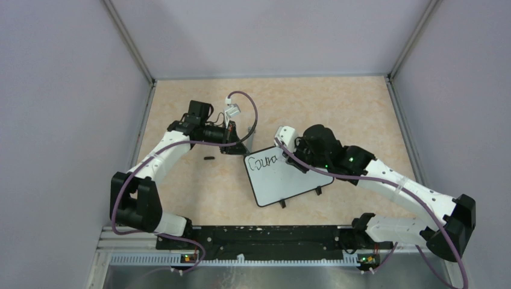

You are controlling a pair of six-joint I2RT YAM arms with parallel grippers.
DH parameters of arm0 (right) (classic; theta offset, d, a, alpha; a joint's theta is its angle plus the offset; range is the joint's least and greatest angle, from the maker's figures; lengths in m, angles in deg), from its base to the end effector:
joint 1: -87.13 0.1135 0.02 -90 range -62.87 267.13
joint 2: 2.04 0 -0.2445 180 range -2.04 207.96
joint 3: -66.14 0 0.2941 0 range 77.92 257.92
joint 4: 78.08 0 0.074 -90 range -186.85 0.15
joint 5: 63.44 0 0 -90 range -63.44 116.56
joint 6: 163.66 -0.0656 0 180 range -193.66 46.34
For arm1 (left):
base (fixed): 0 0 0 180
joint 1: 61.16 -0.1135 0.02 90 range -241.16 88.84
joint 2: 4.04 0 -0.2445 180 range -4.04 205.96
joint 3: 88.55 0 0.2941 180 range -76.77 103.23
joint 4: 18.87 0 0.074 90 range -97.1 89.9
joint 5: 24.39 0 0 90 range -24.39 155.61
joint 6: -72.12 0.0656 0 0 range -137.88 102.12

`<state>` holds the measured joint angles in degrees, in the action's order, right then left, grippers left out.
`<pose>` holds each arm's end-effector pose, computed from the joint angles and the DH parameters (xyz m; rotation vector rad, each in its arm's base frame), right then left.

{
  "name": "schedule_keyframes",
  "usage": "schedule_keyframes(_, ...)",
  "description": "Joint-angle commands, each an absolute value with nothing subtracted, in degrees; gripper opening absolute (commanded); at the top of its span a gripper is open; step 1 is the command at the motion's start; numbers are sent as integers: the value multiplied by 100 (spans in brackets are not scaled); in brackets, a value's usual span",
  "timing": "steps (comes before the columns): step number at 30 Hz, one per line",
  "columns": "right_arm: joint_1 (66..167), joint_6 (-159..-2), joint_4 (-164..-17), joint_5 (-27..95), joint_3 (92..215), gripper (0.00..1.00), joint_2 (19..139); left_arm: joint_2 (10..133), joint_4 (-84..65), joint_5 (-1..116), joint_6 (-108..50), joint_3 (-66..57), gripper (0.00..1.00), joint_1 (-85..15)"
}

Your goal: Write a sentence on the whiteboard

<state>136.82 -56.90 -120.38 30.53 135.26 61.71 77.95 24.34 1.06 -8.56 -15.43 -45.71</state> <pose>0.2011 0.2440 0.2765 -1.2608 1.8540 0.3918 0.3113 -0.1475 0.2297 0.9296 2.0280 -1.4150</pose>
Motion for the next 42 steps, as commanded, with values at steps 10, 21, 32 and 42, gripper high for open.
schedule_keyframes(10, 13622, -5668, -12201, 3108, 13745, 0, 5850, 7690, 2560, 25, -795, -1667, 0, -4520)
schedule_keyframes(21, 13579, -5778, -12016, 2652, 13687, 0, 5854, 7681, 2568, 10, -807, -1650, 0, -4517)
schedule_keyframes(32, 13578, -5845, -11760, 2470, 13770, 0, 6014, 7664, 2573, -21, -787, -1665, 0, -4516)
schedule_keyframes(42, 13581, -5836, -11688, 2873, 13873, 0, 6195, 7635, 2552, -1, -773, -1702, 0, -4516)
